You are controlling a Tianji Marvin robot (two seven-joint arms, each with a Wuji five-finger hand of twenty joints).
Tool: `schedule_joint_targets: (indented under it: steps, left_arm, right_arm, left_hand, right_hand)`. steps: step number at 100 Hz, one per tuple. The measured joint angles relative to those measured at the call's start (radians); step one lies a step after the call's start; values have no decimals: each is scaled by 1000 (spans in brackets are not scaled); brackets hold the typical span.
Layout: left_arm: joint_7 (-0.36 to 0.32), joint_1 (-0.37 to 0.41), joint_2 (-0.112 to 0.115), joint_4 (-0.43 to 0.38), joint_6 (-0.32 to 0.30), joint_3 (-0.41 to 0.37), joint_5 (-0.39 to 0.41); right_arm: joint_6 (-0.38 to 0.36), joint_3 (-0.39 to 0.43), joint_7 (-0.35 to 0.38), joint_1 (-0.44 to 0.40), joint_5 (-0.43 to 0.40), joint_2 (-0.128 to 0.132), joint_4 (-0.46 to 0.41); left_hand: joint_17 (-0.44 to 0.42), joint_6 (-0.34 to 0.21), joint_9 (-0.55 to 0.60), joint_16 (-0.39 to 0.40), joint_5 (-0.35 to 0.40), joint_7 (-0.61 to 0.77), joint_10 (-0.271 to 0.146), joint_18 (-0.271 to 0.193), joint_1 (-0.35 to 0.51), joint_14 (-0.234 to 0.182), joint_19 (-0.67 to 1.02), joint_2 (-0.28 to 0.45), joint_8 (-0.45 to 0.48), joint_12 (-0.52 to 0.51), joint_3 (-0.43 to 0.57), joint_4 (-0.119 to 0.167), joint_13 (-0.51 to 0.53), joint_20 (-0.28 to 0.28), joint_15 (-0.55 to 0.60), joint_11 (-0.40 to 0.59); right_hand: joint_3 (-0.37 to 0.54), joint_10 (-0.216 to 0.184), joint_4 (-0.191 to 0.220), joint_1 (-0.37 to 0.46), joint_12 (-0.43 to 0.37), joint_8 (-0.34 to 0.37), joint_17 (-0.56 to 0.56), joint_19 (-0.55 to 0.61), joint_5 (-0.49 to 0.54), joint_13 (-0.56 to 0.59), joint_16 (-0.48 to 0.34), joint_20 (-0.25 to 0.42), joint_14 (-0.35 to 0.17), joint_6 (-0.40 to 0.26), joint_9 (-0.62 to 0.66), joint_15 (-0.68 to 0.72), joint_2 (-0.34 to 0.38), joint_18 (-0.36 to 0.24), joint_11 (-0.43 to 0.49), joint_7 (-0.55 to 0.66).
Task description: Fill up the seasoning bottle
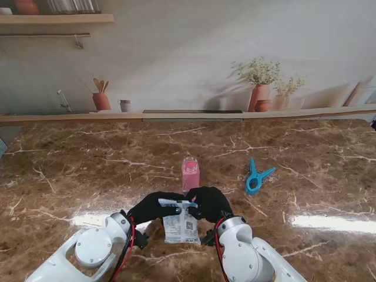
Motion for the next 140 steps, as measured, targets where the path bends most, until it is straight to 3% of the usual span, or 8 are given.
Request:
schedule_joint_targets:
  steps: [15,26,41,66,84,96,118,140]
  left_arm:
    - [41,-22,5,4,13,35,50]
    - [56,-42,4,19,22,51,93]
    - [86,-54,-6,50,19,67,82]
    - [136,-84,-19,117,-23,95,142]
    - [170,-102,-29,171,-99,112,107]
    - [228,-110,-39,201,-136,125,145]
    - [222,-123,-44,215,-149,134,150]
    - [248,-129,-44,226,-198,139,217]
  right_arm:
    - [-5,-9,-43,21,-10,-10,53]
    - [-31,-12,-53,40,-82,-12,100]
    - [-93,-12,-52,58,-84,-7,153]
    - [-179,-41,-179,86,-76,-18,267]
    - [-160,-69,-281,107,-199,-32,322]
    - [-168,-72,-271,110,-165,-33,323]
    - [-251,16,-137,47,-72,-27,248]
    - [-158,51,-150,-5,-32,-22,148]
  left_hand:
    - [-39,42,-40,13,-31,-32,5,3,67,1,0,65,-33,67,-133,55,-35,0,-11,24]
    - [-49,56,-40,14,-29,-67,6,3,67,1,-14,65,-130,68,-129,77,-51,-2,-53,-22]
    - [43,57,-38,-42,13,-67,33,12,66,1,-88,21,-276,47,-62,86,-51,-108,-126,-77]
    - [88,2,-10,-84,77,-74,34,3,34,2,-82,-142,-368,37,180,88,-49,-177,-161,-229]
    - [49,-8,-91,-75,-25,-48,22,-3,34,2,-100,-170,-95,84,237,88,-50,-155,-170,-248]
    - [34,-39,-90,-51,124,-55,22,-13,55,2,-97,-170,-2,103,240,88,-61,-142,-169,-234]
    - [33,-38,-80,-51,225,-60,22,-48,67,1,-168,-150,34,112,238,88,-61,-162,-187,-211]
    - [33,-39,-70,-22,288,-67,20,-51,79,-2,-193,-149,-9,112,232,89,-61,-196,-230,-173]
  right_hand:
    - [-18,0,-3,1,-5,-11,-97,-1,-23,0,-59,-11,2,-15,-5,-92,34,-7,-13,22]
    - [-58,0,-31,11,7,-118,-159,-22,-73,-2,-65,-1,6,-44,-29,-157,91,-11,-62,66]
    - [-132,-10,-26,4,7,-209,-251,-118,-129,-89,-75,-1,8,-62,-98,-257,147,-26,-113,99]
    - [-206,-64,-66,101,148,88,-408,-298,-146,-267,-11,62,-24,-106,-246,-328,43,-35,-112,82]
    - [-206,-88,-73,137,219,125,-454,-359,-81,-336,30,74,-35,-136,-311,-324,18,-41,-76,82]
    - [-157,-87,-74,152,219,96,-517,-432,-79,-435,30,74,-33,-136,-416,-393,20,-53,-126,66]
    - [-173,-24,-64,-115,-138,-186,-628,-584,-220,-590,-107,110,-16,-83,-575,-650,150,-70,-290,11]
    - [-268,7,16,-239,-297,-196,-539,-601,-220,-488,-285,110,44,-15,-500,-864,339,-58,-401,-127]
